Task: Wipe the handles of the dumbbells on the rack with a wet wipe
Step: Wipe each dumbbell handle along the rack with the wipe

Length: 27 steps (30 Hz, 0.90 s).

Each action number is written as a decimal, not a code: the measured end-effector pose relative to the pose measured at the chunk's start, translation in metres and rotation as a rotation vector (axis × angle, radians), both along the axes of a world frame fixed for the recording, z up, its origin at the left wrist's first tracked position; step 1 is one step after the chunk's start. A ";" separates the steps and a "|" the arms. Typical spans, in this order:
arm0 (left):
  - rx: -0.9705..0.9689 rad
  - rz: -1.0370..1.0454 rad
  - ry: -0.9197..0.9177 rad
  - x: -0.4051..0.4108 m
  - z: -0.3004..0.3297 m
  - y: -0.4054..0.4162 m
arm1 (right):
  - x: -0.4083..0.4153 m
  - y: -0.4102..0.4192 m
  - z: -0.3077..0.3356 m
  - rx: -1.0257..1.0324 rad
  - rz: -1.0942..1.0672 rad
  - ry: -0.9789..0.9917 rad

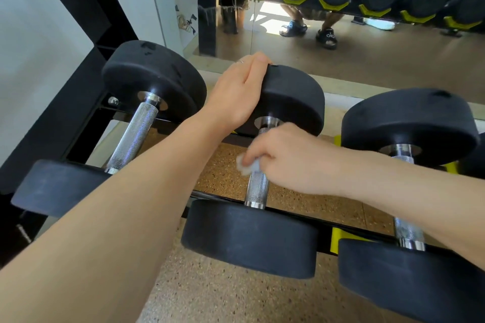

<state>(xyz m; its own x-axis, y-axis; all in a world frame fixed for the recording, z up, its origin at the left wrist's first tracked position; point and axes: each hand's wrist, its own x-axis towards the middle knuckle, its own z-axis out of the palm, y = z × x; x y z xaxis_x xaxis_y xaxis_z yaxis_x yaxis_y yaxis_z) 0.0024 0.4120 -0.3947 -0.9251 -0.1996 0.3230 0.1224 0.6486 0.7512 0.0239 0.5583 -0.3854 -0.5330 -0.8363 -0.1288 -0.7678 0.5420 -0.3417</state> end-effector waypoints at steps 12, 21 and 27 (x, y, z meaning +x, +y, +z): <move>-0.233 -0.110 -0.153 0.018 0.012 -0.023 | 0.005 -0.004 -0.007 0.133 0.106 0.267; -0.446 0.226 -0.129 0.068 0.030 -0.145 | 0.011 -0.062 0.009 -0.304 0.064 -0.030; -0.051 0.213 -0.038 0.072 0.012 -0.154 | 0.005 -0.157 -0.016 -0.346 0.321 0.395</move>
<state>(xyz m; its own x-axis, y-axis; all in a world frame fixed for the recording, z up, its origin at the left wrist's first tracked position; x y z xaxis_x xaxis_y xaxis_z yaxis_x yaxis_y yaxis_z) 0.0747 0.2577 -0.3826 -0.8756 -0.3759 0.3034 -0.0493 0.6944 0.7179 0.0286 0.4015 -0.4018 -0.1994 -0.9212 0.3341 -0.9788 0.1709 -0.1129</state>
